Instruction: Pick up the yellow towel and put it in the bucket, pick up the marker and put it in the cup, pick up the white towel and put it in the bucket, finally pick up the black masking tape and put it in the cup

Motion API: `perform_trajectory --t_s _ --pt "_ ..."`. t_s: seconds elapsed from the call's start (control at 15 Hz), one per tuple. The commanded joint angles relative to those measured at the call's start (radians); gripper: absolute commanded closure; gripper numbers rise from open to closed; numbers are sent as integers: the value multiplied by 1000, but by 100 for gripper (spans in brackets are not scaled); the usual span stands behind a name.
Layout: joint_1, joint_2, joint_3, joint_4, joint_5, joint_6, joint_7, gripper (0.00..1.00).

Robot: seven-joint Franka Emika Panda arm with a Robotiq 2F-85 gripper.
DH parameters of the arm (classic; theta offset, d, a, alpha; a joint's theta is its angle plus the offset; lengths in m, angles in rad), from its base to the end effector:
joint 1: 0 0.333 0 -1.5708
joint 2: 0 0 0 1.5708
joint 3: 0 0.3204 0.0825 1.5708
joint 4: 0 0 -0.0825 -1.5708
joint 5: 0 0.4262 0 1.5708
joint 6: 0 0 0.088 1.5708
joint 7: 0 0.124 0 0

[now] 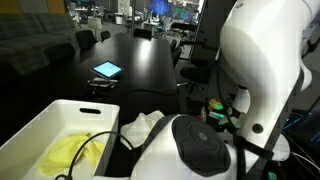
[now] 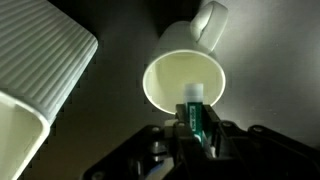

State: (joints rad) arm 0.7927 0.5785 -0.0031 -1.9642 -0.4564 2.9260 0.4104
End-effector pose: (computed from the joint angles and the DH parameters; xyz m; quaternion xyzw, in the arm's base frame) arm 0.4571 0.4982 0.1651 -0.8998 -0.3846 -0.2040 0.0301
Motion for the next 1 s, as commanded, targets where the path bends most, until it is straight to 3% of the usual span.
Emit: perform_trajectory --t_s 0.0,0.93 --pt "35 25 -44 21 51 49 -21 86" --pt "82 68 -120 39 88 66 -54 87"
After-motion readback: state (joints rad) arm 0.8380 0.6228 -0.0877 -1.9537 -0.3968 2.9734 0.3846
